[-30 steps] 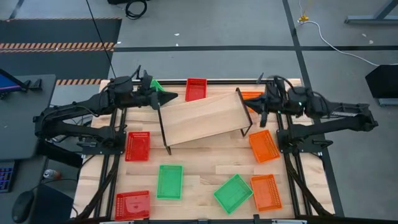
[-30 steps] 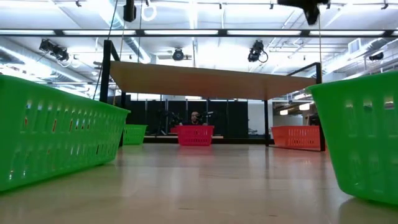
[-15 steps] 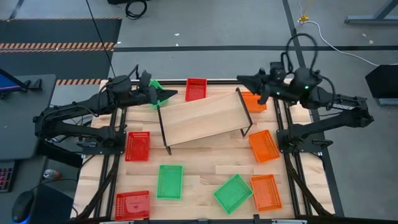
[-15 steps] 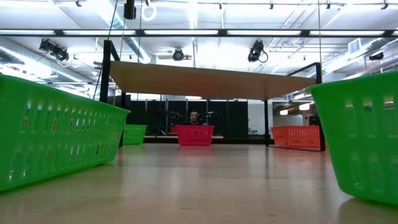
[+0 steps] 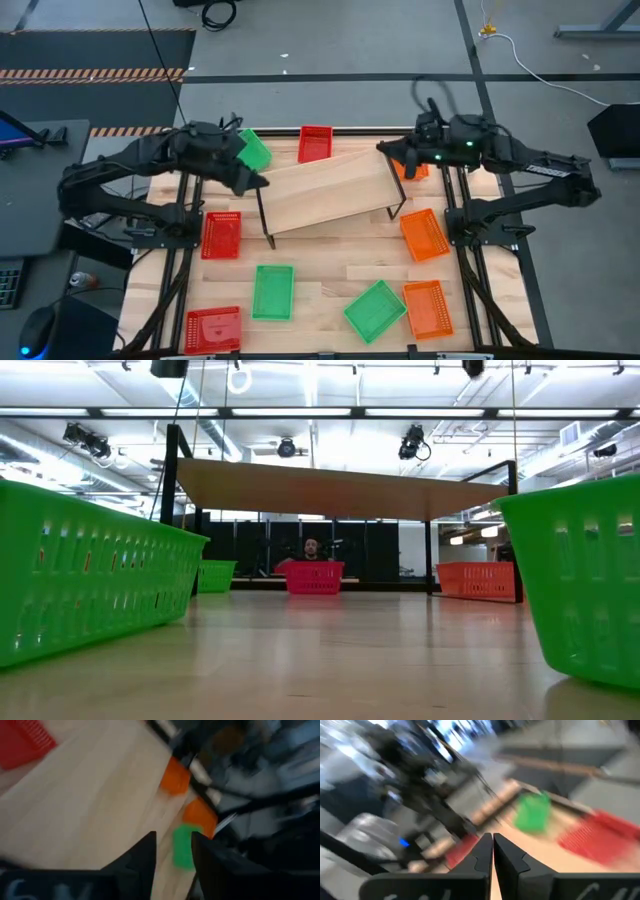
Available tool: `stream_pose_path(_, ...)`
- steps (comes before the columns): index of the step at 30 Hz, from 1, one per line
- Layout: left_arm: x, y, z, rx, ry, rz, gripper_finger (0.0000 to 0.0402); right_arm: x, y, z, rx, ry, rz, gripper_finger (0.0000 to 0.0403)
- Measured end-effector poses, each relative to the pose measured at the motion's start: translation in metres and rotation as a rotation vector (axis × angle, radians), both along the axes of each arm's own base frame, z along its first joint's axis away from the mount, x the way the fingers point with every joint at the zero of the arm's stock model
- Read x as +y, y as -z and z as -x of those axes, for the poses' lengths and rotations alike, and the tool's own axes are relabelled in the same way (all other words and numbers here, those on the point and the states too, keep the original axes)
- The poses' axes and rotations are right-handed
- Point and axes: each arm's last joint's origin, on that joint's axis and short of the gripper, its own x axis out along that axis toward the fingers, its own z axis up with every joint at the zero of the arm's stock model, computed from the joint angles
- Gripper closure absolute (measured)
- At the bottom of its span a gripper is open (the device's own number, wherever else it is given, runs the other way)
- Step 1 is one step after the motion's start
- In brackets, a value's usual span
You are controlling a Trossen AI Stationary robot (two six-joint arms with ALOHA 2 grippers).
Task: Stack baskets on shelf by color
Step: Adjust the shelf
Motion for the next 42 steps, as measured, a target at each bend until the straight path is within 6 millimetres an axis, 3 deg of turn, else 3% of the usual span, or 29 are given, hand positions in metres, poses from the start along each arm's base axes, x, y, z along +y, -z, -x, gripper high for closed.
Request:
stream_pose_path(6,-0.021,-0.004,-0.009,0.14,0.178,-0.066,0.0233,-0.007,0.019,0.007,0.196,-0.043,-0.069,0.0356)
stream_pose_path(9,-0.033,0.01,-0.014,0.312,0.231,-0.063,0.023,-0.01,0.024,0.011,0.255,-0.042,-0.095,0.0341)
stream_pose_path(12,-0.041,0.031,-0.017,0.535,0.19,-0.048,0.023,-0.013,0.031,0.016,0.329,-0.024,-0.12,0.0328)
stream_pose_path(15,-0.041,0.045,-0.018,0.68,0.013,-0.003,0.023,-0.015,0.037,0.021,0.405,-0.002,-0.146,0.0317)
stream_pose_path(22,-0.041,0.045,-0.032,0.588,-0.276,0.211,0.023,-0.016,0.045,0.03,0.508,0.018,-0.176,0.0294)
stream_pose_path(27,-0.052,0.037,-0.046,0.475,-0.082,0.379,0.023,-0.015,0.047,0.033,0.562,-0.022,-0.119,0.0291)
stream_pose_path(33,-0.072,0.025,-0.069,0.231,0.143,0.318,0.023,-0.014,0.049,0.036,0.604,-0.045,-0.095,0.029)
stream_pose_path(42,-0.096,0.094,-0.113,0.526,0.374,0.1,0.023,-0.013,0.05,0.037,0.611,-0.067,-0.109,0.029)
